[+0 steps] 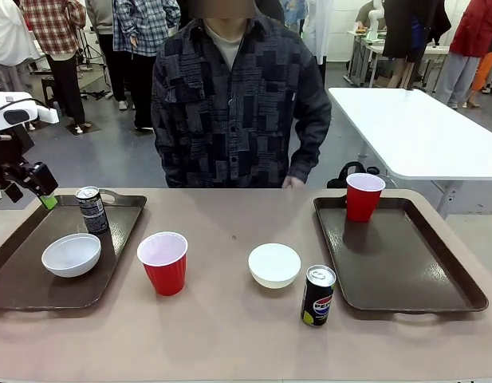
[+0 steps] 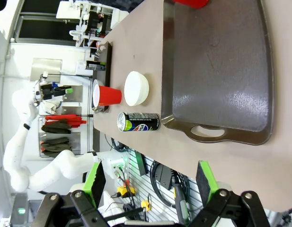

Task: Prepare tableware on both trays.
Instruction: Pick up a Picnic Bowl from the table and place it on a Handle tray.

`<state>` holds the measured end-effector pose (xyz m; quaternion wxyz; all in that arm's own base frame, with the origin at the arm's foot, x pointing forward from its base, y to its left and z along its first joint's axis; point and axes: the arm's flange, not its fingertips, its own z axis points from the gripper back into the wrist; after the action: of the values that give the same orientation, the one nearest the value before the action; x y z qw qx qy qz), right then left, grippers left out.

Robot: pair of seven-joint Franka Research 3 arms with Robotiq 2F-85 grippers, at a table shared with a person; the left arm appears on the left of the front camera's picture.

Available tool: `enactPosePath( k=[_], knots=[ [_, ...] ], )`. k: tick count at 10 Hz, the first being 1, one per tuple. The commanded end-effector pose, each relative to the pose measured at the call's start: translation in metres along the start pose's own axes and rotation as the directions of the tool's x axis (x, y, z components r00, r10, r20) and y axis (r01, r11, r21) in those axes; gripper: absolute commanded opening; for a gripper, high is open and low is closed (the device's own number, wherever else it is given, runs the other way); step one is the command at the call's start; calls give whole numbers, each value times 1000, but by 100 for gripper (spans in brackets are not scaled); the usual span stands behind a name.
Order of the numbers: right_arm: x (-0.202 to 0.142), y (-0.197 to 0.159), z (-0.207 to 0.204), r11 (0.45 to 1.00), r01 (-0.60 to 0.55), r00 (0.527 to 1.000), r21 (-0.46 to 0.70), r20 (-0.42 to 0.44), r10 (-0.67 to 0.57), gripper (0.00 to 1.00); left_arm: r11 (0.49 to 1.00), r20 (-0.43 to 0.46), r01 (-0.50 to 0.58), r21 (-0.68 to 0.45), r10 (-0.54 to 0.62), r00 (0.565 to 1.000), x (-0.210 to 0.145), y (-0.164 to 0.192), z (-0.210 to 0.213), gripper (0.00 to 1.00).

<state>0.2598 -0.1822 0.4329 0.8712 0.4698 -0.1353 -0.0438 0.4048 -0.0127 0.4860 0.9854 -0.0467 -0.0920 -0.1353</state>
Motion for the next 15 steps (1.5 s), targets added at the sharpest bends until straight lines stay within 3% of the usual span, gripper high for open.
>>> enactPosePath(
  k=[1, 4, 6, 8, 11, 13, 14, 15],
  knots=[
    [1, -2, 0, 1000, -7, 1000, 16, 8, 7, 100, 922, -105, -127, -367, 95, 990, 14, 37, 45, 81],
    [0, 0, 0, 1000, 0, 1000, 0, 0, 0, 100, 740, -190, -272, -615, 195, 962, 9, 82, 77, 81],
    [-12, 16, -4, 991, -6, 1000, -137, -17, 4, 100, 650, -214, -322, -688, 243, 946, 5, 114, 89, 81],
    [-20, 58, -27, 958, -47, 999, -284, -19, 43, 100, 575, -198, -352, -739, 315, 928, -5, 135, 100, 81],
    [-24, 111, -77, 890, -83, 996, -449, -57, 64, 100, 522, -197, -396, -755, 396, 897, -18, 157, 104, 81],
    [-24, 131, -112, 857, -103, 994, -504, -88, 68, 100, 524, -192, -420, -741, 434, 880, -21, 168, 101, 81],
    [-27, 137, -130, 841, -114, 992, -529, -100, 71, 100, 496, -215, -426, -757, 427, 878, -27, 180, 96, 81],
    [-25, 144, -145, 830, -131, 991, -542, -107, 86, 100, 437, -235, -405, -803, 392, 889, -31, 194, 83, 81]
  ],
)
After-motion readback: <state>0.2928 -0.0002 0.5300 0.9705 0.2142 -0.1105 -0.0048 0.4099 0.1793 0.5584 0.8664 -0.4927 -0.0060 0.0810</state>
